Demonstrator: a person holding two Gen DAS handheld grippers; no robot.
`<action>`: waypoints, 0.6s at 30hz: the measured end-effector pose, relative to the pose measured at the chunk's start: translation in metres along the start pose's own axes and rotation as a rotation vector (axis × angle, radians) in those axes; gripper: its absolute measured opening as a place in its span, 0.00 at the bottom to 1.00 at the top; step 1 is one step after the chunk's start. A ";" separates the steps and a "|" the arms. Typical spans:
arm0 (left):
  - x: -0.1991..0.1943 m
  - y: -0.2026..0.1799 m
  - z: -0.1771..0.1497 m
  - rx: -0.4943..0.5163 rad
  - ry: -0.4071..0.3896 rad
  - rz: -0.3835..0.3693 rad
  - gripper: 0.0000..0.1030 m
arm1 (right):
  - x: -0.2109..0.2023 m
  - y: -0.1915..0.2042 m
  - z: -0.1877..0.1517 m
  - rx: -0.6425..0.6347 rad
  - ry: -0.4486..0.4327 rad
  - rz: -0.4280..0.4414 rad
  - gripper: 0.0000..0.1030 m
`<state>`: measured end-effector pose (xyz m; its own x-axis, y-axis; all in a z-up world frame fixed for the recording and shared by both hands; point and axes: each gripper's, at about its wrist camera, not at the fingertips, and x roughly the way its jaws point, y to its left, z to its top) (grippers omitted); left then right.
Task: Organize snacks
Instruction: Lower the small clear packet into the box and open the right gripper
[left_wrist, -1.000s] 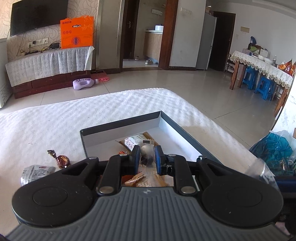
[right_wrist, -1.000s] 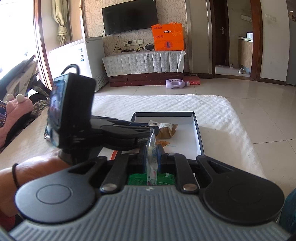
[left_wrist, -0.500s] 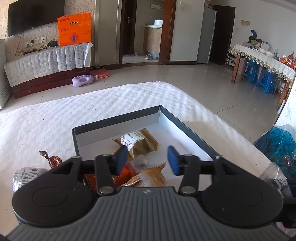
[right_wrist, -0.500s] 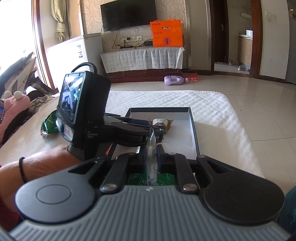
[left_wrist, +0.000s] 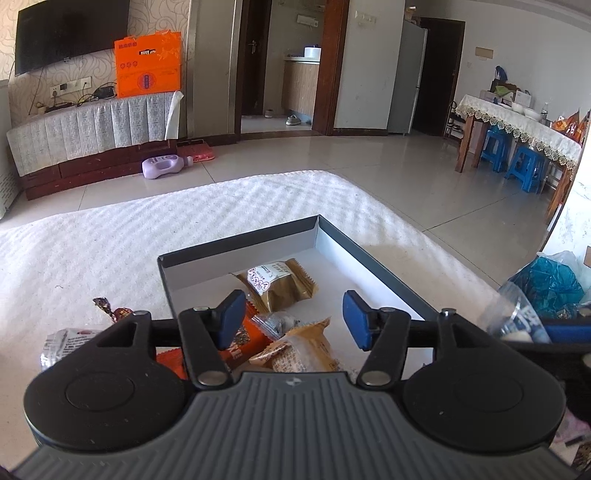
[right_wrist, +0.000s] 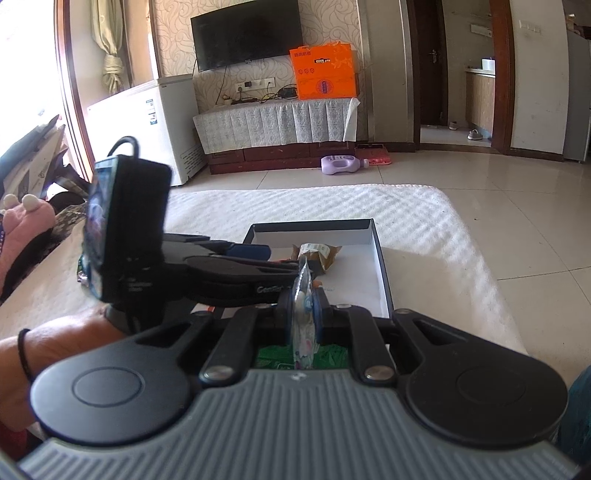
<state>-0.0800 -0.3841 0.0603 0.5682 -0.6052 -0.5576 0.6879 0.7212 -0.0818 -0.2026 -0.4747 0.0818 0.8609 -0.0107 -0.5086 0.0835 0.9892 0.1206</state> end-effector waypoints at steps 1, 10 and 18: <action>-0.004 0.001 0.000 0.004 -0.004 0.001 0.65 | 0.001 0.000 0.000 0.003 -0.001 -0.002 0.14; -0.042 0.014 -0.005 0.021 -0.039 0.013 0.67 | 0.008 0.005 0.001 0.030 -0.009 -0.008 0.14; -0.065 0.030 -0.014 0.024 -0.041 0.028 0.67 | 0.025 0.013 0.003 0.047 0.005 -0.011 0.14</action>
<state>-0.1029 -0.3183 0.0825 0.6052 -0.5981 -0.5253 0.6815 0.7304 -0.0465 -0.1786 -0.4626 0.0736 0.8573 -0.0208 -0.5144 0.1169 0.9810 0.1551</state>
